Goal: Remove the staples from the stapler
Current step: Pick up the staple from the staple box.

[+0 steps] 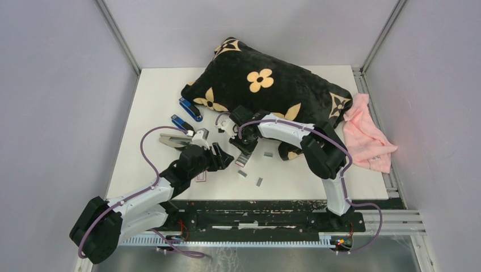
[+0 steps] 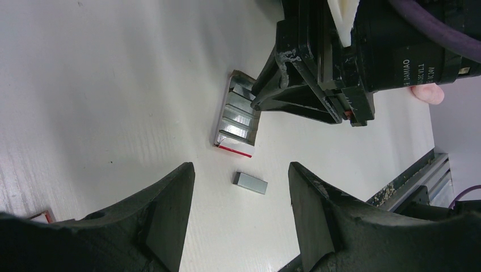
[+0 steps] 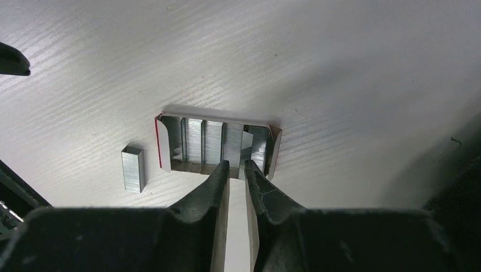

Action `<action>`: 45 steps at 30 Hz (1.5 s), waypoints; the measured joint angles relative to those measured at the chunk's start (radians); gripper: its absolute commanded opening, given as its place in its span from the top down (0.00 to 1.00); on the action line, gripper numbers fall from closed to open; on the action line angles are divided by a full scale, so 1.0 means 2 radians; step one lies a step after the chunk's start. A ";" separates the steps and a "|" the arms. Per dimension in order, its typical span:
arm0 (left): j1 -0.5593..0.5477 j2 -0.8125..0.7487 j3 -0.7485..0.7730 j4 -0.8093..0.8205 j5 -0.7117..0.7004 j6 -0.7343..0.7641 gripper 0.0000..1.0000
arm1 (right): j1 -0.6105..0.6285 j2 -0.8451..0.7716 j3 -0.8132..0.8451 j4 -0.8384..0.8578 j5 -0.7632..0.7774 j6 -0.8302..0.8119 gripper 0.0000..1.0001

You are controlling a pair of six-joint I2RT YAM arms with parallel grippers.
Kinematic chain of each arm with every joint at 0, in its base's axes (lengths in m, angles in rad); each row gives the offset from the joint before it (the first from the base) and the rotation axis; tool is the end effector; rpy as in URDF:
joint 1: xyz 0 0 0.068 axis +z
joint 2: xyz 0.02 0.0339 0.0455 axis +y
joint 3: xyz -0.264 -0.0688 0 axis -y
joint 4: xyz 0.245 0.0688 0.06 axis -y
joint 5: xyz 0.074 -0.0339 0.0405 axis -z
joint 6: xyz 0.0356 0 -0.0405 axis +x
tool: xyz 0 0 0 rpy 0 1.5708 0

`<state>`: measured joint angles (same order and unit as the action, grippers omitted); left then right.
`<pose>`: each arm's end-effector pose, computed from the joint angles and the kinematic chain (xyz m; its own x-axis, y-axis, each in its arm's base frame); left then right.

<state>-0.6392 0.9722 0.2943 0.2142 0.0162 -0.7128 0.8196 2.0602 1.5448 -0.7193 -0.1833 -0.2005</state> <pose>0.1583 -0.1184 0.1757 -0.6692 -0.3173 -0.6719 0.2253 0.7750 -0.5904 0.2838 0.3134 0.1751 -0.4801 -0.8011 -0.3575 -0.8728 0.4772 0.1029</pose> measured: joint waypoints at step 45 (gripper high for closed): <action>0.000 -0.003 0.000 -0.002 -0.004 0.000 0.32 | -0.008 -0.013 0.000 0.003 -0.024 -0.006 0.73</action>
<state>-0.6392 0.9653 0.2943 0.2104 0.0078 -0.7128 0.8028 2.0338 1.5444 -0.7136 -0.2310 -0.2123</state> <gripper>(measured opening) 0.687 0.266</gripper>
